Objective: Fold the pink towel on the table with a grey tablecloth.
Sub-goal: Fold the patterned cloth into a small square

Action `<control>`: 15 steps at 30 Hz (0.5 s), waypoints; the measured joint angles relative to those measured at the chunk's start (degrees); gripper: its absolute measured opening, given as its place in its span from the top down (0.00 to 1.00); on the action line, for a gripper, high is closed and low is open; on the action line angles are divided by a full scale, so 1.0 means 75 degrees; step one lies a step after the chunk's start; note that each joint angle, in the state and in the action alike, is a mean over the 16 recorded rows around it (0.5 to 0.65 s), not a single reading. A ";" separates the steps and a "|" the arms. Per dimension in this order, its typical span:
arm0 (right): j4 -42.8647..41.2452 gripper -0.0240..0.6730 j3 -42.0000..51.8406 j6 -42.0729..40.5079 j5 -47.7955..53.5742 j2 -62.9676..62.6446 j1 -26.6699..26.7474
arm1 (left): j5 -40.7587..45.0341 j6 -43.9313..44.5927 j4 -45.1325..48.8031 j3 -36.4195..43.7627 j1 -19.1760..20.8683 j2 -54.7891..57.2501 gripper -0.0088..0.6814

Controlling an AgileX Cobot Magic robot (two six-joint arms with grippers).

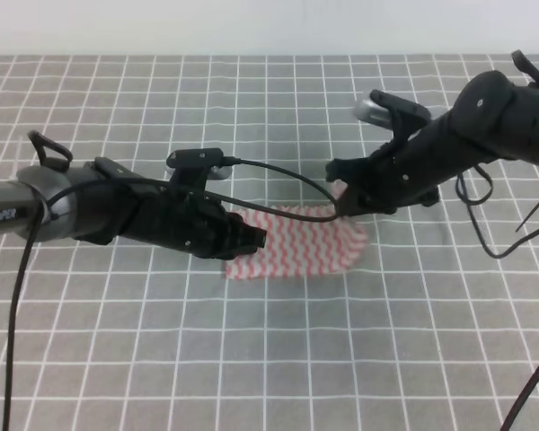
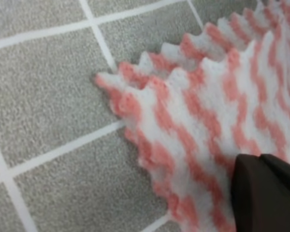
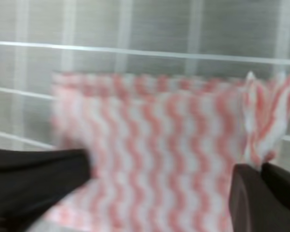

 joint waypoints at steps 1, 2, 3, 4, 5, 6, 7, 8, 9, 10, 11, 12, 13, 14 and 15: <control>0.0205 0.98 0.0000 -0.0128 -0.0005 -0.0001 0.0002 | 0.0022 0.0004 0.0008 0.0004 0.0000 -0.0007 0.99; 0.0407 0.98 0.0000 -0.0257 -0.0012 -0.0001 0.0004 | 0.0047 0.0009 0.0017 0.0005 0.0000 -0.0017 0.99; 0.0606 0.98 0.0000 -0.0384 -0.0018 -0.0001 0.0005 | 0.0072 0.0016 0.0028 0.0007 0.0000 -0.0028 0.99; 0.0794 0.98 0.0000 -0.0507 -0.0025 -0.0001 0.0007 | 0.0098 0.0026 0.0041 0.0010 0.0000 -0.0045 0.99; 0.0967 0.98 0.0000 -0.0617 -0.0032 -0.0001 0.0008 | 0.0121 0.0036 0.0053 0.0013 0.0001 -0.0066 0.99; 0.1121 0.98 0.0000 -0.0713 -0.0040 -0.0001 0.0009 | 0.0146 0.0046 0.0066 0.0016 0.0007 -0.0092 0.99; 0.1258 0.98 0.0000 -0.0798 -0.0048 -0.0001 0.0011 | 0.0172 0.0058 0.0078 0.0019 0.0020 -0.0128 0.99; 0.1352 0.98 0.0000 -0.0871 -0.0056 -0.0001 0.0013 | 0.0200 0.0070 0.0091 0.0023 0.0032 -0.0158 0.99; 0.1459 0.98 0.0000 -0.0934 -0.0064 0.0003 0.0017 | 0.0232 0.0082 0.0103 0.0026 0.0050 -0.0191 0.99; 0.1542 0.98 -0.0001 -0.0980 -0.0071 0.0003 0.0024 | 0.0263 0.0094 0.0116 0.0029 0.0073 -0.0224 0.99; 0.1610 0.98 -0.0004 -0.1018 -0.0076 0.0003 0.0032 | 0.0292 0.0106 0.0120 0.0028 0.0107 -0.0267 0.99; 0.1665 0.98 -0.0006 -0.1047 -0.0081 0.0003 0.0043 | 0.0318 0.0117 0.0133 0.0031 0.0141 -0.0302 0.99; 0.1710 0.98 -0.0009 -0.1069 -0.0086 0.0003 0.0057 | 0.0344 0.0129 0.0145 0.0034 0.0178 -0.0336 0.99; 0.1746 0.98 -0.0013 -0.1086 -0.0092 0.0003 0.0076 | 0.0374 0.0140 0.0158 0.0037 0.0217 -0.0371 0.99; 0.1769 0.98 -0.0018 -0.1094 -0.0099 0.0003 0.0100 | 0.0407 0.0151 0.0170 0.0041 0.0261 -0.0404 0.99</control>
